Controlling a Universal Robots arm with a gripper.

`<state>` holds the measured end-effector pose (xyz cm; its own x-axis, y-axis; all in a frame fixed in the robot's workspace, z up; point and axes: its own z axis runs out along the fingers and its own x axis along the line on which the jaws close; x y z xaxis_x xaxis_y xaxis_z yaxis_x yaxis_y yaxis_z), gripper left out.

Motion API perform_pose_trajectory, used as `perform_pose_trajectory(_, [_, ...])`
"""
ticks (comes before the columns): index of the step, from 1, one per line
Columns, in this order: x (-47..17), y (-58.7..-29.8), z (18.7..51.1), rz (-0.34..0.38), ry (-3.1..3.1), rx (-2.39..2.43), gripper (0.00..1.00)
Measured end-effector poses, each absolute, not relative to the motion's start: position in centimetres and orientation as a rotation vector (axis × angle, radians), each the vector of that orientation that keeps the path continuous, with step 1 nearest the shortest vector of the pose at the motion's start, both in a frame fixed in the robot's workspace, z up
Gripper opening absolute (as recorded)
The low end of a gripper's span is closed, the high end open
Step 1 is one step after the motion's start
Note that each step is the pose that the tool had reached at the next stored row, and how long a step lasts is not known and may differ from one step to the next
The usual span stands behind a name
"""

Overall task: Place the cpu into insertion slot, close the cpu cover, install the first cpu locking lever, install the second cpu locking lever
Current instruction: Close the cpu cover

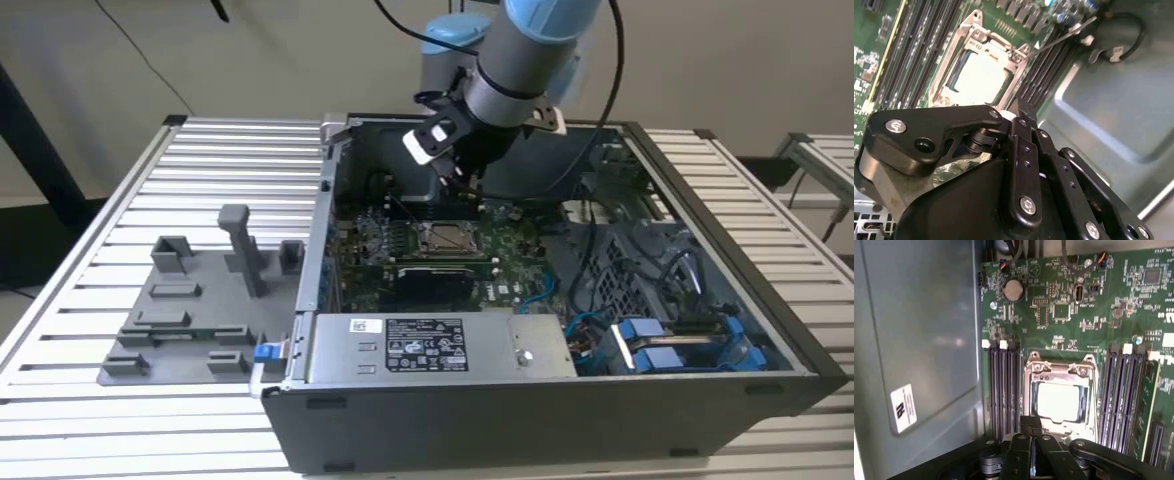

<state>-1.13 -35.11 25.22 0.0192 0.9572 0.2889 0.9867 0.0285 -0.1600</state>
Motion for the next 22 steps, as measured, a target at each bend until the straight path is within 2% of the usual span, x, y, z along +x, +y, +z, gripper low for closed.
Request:
perform_pose_trajectory(14, [-6.4, -35.0, 25.5, -0.177, -2.015, -1.994, 0.11])
perform_pose_trajectory(22, [-8.4, -35.0, 26.7, -0.19, -2.021, -1.996, 0.11])
